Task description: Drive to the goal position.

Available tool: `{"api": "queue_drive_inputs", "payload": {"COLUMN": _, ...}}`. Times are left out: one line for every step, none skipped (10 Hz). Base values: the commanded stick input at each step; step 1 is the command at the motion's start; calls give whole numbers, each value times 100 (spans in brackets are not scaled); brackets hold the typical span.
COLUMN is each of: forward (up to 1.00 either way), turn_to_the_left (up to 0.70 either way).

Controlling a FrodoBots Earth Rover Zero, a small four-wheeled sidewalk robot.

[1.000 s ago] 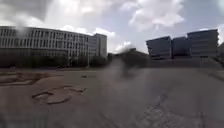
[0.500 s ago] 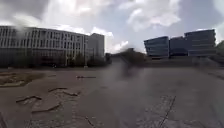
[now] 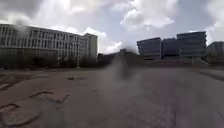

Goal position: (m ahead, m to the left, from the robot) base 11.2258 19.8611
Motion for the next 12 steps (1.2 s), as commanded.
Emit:
{"api": "queue_drive_inputs", "payload": {"forward": 70, "turn_to_the_left": -33}}
{"api": "queue_drive_inputs", "payload": {"forward": 70, "turn_to_the_left": -34}}
{"api": "queue_drive_inputs", "payload": {"forward": 70, "turn_to_the_left": -28}}
{"api": "queue_drive_inputs", "payload": {"forward": 70, "turn_to_the_left": -8}}
{"api": "queue_drive_inputs", "payload": {"forward": 70, "turn_to_the_left": 0}}
{"api": "queue_drive_inputs", "payload": {"forward": 70, "turn_to_the_left": 0}}
{"api": "queue_drive_inputs", "payload": {"forward": 70, "turn_to_the_left": 0}}
{"api": "queue_drive_inputs", "payload": {"forward": 70, "turn_to_the_left": 0}}
{"api": "queue_drive_inputs", "payload": {"forward": 70, "turn_to_the_left": 0}}
{"api": "queue_drive_inputs", "payload": {"forward": 70, "turn_to_the_left": 0}}
{"api": "queue_drive_inputs", "payload": {"forward": 70, "turn_to_the_left": 0}}
{"api": "queue_drive_inputs", "payload": {"forward": 70, "turn_to_the_left": 0}}
